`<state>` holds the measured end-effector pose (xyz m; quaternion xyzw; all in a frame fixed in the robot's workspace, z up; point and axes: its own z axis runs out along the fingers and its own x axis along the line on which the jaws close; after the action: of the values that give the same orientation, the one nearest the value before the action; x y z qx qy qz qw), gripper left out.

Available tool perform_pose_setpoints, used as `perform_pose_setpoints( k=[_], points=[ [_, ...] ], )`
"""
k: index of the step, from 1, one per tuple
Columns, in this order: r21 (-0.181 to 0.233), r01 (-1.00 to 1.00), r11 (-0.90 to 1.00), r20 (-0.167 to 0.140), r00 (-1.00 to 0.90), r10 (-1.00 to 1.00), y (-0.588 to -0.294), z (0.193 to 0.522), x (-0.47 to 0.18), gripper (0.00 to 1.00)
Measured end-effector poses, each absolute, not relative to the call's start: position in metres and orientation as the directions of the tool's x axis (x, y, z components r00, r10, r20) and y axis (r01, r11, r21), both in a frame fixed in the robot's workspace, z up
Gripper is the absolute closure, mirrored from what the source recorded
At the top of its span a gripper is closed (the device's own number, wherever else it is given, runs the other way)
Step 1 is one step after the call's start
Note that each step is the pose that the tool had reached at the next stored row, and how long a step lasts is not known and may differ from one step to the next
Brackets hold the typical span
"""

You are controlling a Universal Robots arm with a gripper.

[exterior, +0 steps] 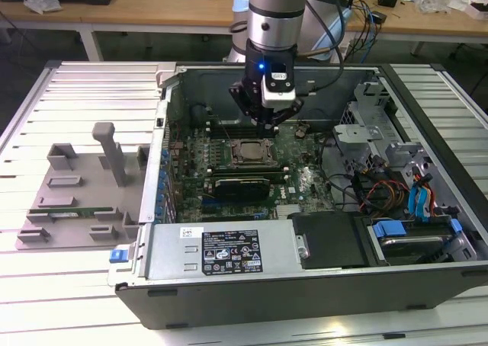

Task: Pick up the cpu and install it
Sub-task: 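Install the first cpu locking lever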

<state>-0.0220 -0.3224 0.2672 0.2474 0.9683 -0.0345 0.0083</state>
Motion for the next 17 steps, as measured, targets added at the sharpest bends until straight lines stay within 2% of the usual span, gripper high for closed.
perform_pose_setpoints(
  k=[14,17],
  points=[
    [-0.062,0.308,0.949,-0.033,-0.951,0.307,-0.3224,0.2674,-0.0221,0.89],
    [-0.018,0.305,0.952,-0.019,-0.952,0.304,-0.3224,0.2672,-0.0221,0.89]
  ],
)
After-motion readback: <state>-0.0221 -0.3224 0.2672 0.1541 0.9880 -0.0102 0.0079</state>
